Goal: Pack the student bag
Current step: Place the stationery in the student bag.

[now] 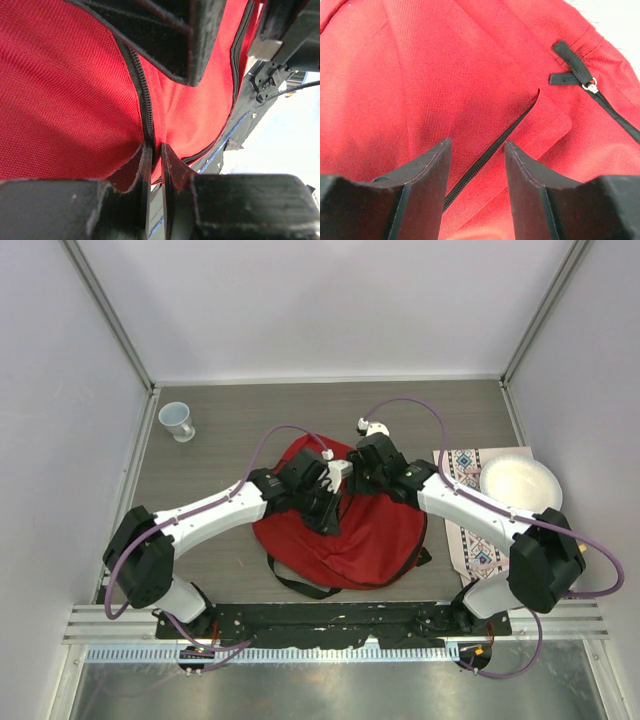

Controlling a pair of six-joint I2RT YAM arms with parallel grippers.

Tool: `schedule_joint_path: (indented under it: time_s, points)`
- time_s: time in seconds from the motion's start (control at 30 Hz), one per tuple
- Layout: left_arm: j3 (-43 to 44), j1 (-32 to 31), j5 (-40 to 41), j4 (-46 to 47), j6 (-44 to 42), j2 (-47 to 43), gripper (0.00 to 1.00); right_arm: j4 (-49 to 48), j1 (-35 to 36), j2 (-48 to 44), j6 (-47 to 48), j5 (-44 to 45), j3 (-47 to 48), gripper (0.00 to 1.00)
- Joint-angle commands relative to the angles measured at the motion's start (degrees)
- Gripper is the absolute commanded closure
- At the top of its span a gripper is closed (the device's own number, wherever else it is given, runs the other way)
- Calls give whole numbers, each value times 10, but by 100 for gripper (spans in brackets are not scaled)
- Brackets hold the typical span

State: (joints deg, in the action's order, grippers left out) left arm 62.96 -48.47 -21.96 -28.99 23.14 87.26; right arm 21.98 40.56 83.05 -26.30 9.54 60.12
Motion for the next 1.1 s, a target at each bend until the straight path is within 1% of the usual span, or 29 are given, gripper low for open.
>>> schedule_joint_path:
  time_s: [0.0, 0.07, 0.13, 0.2, 0.23, 0.3, 0.4, 0.43, 0.53, 0.57, 0.67, 0.7, 0.73, 0.77, 0.87, 0.9, 0.93, 0.97, 1.0, 1.03, 1.07]
  points:
    - [20, -4, -37, 17, 6, -7, 86, -3, 6, -23, -17, -43, -16, 47]
    - [14, -5, -32, 25, 13, -18, 88, 1, 7, -40, -18, -51, -26, 47]
    - [10, -4, -7, 30, 18, -27, 89, 0, 9, -58, -16, -69, -42, 47]
    - [8, -4, 2, 33, 19, -35, 89, -1, 12, -61, -8, -88, -48, 47]
    - [7, -4, 15, 33, 21, -37, 89, 3, 14, -61, -3, -121, -47, 47]
    - [8, -4, 23, 34, 25, -39, 90, 10, 22, -57, 3, -127, -42, 47]
    - [6, -4, 32, 39, 33, -45, 91, 16, 30, -45, 6, -98, -44, 47]
    - [5, -4, 30, 39, 34, -46, 91, 18, 30, -39, 6, -66, -44, 47]
    - [5, -4, 34, 34, 34, -52, 91, 25, 30, -21, -10, -15, -40, 48]
    - [3, -4, 36, 30, 33, -54, 91, 25, 30, -20, -14, 19, -39, 48]
    - [-2, -4, 57, 18, 35, -64, 88, 25, 30, -33, -25, 73, -36, 47]
    - [-3, -4, 67, 15, 40, -72, 81, 21, 30, -54, -28, 79, -37, 46]
    - [-6, -4, 80, 11, 43, -77, 76, 16, 30, -64, -29, 81, -39, 45]
    - [-11, -4, 109, 6, 46, -82, 72, 0, 30, -78, -30, 80, -45, 45]
    - [-24, -4, 152, 6, 66, -123, 54, -37, 30, -127, -29, 63, -66, 43]
    - [-28, -4, 188, 7, 71, -136, 44, -45, 30, -136, -25, 46, -71, 41]
    - [-33, -4, 211, 8, 88, -167, 39, -50, 30, -148, -23, 37, -78, 41]
    - [-42, -4, 239, 6, 100, -184, 29, -56, 30, -152, -20, 26, -80, 41]
    - [-48, -4, 298, 3, 113, -202, 25, -58, 30, -156, -16, 8, -83, 41]
    - [-56, -4, 329, -9, 157, -237, 20, -59, 30, -161, -16, 4, -88, 42]
    - [-70, -3, 363, -18, 180, -251, 16, -59, 30, -163, -19, 5, -91, 41]
